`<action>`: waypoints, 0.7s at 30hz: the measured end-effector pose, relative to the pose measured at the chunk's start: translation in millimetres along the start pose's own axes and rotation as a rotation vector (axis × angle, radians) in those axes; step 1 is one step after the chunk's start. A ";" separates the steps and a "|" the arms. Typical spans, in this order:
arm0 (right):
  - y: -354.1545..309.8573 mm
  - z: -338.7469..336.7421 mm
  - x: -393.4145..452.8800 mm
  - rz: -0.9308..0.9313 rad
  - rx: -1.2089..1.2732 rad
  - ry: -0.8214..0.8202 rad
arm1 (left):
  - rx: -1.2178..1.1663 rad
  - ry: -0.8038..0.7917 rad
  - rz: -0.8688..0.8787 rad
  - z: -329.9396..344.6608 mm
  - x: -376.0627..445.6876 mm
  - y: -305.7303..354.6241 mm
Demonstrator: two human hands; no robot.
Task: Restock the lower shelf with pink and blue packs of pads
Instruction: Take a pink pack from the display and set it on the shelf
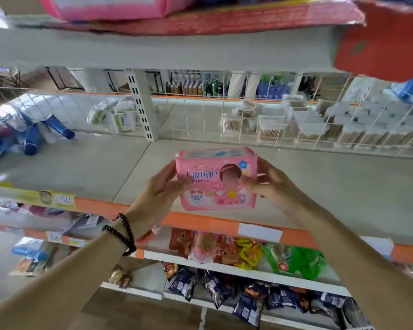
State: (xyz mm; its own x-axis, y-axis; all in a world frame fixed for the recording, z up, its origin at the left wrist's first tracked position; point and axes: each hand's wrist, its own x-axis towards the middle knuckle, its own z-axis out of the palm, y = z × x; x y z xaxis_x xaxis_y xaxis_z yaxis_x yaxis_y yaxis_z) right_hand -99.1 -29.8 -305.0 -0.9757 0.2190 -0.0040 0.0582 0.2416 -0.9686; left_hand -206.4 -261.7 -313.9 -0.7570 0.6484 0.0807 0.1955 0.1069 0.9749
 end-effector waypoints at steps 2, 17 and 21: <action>8.4 -3.0 9.8 0.004 0.027 -0.012 | 0.002 0.013 0.012 1.2 10.3 -8.8; 45.4 7.6 66.5 0.101 0.087 0.088 | 0.026 0.033 0.065 -28.4 76.6 -52.3; 50.0 14.2 93.3 0.102 0.134 0.145 | 0.057 0.036 0.062 -43.7 98.4 -60.7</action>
State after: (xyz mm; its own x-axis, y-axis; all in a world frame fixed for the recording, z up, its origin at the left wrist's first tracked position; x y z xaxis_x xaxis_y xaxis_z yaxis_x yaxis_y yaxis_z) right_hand -190.2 -10.7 -357.3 -0.9251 0.3718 -0.0771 0.1168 0.0852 -0.9895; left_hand -319.9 -237.3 -356.1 -0.7644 0.6273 0.1488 0.2769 0.1110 0.9545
